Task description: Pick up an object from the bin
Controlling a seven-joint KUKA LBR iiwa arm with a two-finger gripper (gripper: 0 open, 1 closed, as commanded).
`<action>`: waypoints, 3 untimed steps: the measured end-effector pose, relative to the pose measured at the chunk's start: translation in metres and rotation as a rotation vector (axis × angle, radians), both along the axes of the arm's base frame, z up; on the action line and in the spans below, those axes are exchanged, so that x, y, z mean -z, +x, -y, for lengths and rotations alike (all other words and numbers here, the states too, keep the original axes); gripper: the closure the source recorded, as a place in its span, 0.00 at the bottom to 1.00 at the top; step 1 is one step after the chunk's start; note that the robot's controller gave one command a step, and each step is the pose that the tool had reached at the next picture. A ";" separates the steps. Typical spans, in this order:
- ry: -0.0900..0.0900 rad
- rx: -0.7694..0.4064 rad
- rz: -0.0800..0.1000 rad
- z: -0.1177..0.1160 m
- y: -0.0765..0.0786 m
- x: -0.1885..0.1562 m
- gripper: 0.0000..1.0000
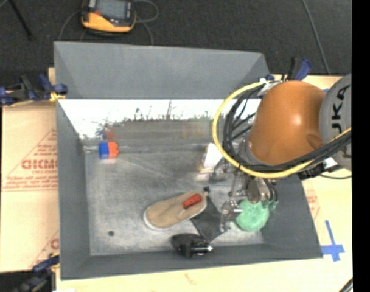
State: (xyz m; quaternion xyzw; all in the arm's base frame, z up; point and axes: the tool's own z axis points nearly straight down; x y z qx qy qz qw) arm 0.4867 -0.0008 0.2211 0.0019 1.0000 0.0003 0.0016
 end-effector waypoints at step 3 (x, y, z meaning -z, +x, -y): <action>0.001 0.334 0.002 -0.015 0.053 0.069 0.00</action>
Offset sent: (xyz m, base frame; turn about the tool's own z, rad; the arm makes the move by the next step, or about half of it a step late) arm 0.0466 0.0056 -0.0611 0.1294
